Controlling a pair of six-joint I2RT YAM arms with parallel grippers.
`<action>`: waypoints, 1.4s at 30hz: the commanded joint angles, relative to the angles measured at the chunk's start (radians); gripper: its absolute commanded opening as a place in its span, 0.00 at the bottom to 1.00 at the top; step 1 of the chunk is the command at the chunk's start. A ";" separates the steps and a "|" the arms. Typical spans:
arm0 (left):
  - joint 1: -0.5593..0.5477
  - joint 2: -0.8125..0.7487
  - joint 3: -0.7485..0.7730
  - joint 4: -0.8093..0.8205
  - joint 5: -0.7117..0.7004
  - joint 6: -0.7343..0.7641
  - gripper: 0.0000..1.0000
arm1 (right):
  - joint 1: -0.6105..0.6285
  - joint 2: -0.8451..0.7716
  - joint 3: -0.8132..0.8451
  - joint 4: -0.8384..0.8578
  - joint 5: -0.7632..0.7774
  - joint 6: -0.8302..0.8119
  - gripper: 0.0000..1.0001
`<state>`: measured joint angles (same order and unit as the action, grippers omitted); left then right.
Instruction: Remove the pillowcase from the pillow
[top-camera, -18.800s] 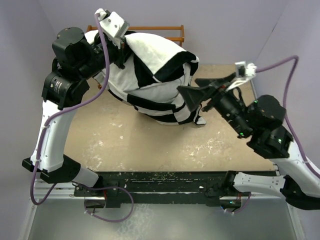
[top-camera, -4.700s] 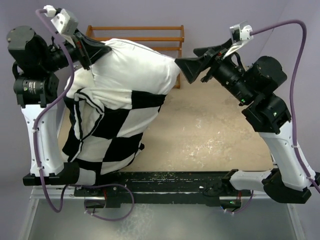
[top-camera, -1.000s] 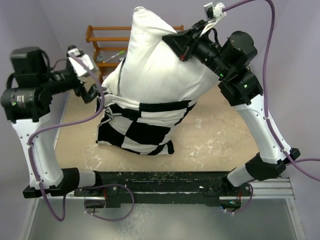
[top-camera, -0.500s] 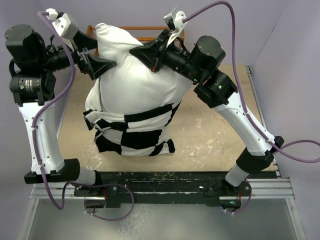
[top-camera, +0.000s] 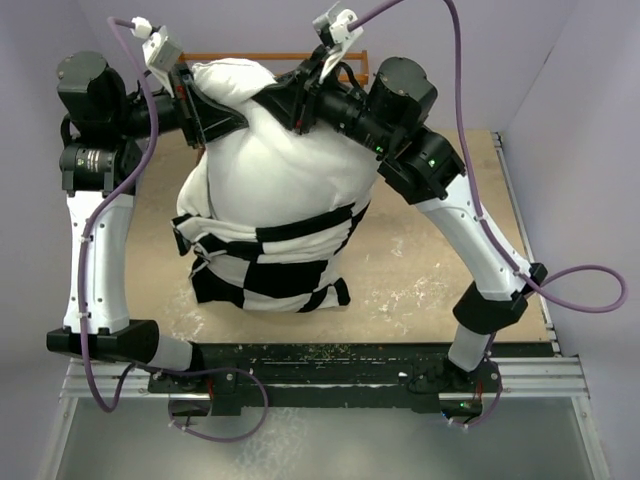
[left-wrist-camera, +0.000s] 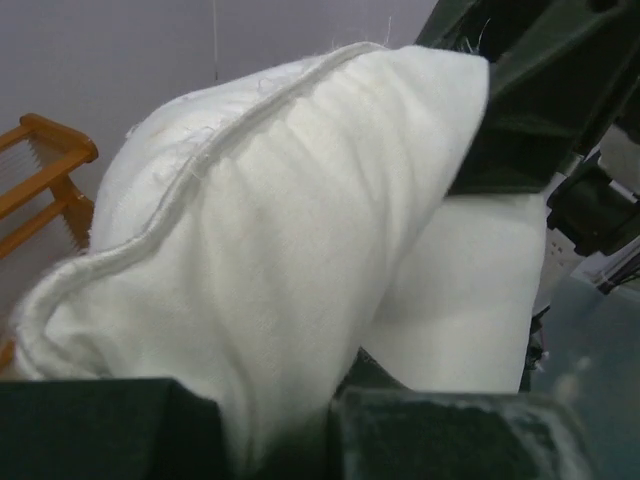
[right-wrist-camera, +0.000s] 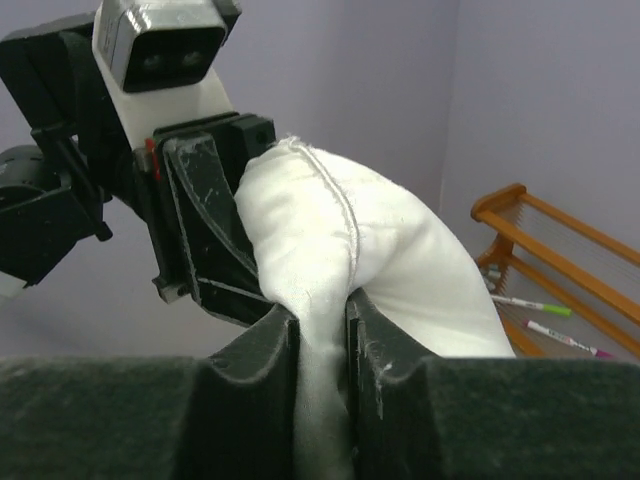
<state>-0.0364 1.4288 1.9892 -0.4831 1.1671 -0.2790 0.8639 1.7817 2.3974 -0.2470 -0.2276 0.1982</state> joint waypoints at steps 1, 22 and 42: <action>-0.076 0.011 0.037 -0.050 -0.008 0.039 0.00 | 0.036 -0.061 -0.034 0.118 -0.019 0.042 0.43; -0.025 -0.064 0.211 -0.191 -0.259 0.212 0.00 | -0.349 -0.942 -1.364 0.439 0.146 0.536 0.77; -0.025 -0.083 0.154 -0.203 -0.257 0.225 0.00 | -0.350 -0.752 -1.558 0.816 -0.044 0.851 0.27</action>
<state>-0.0647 1.3842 2.1460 -0.8082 0.9092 -0.0654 0.5129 1.0225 0.8780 0.4347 -0.2287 0.9634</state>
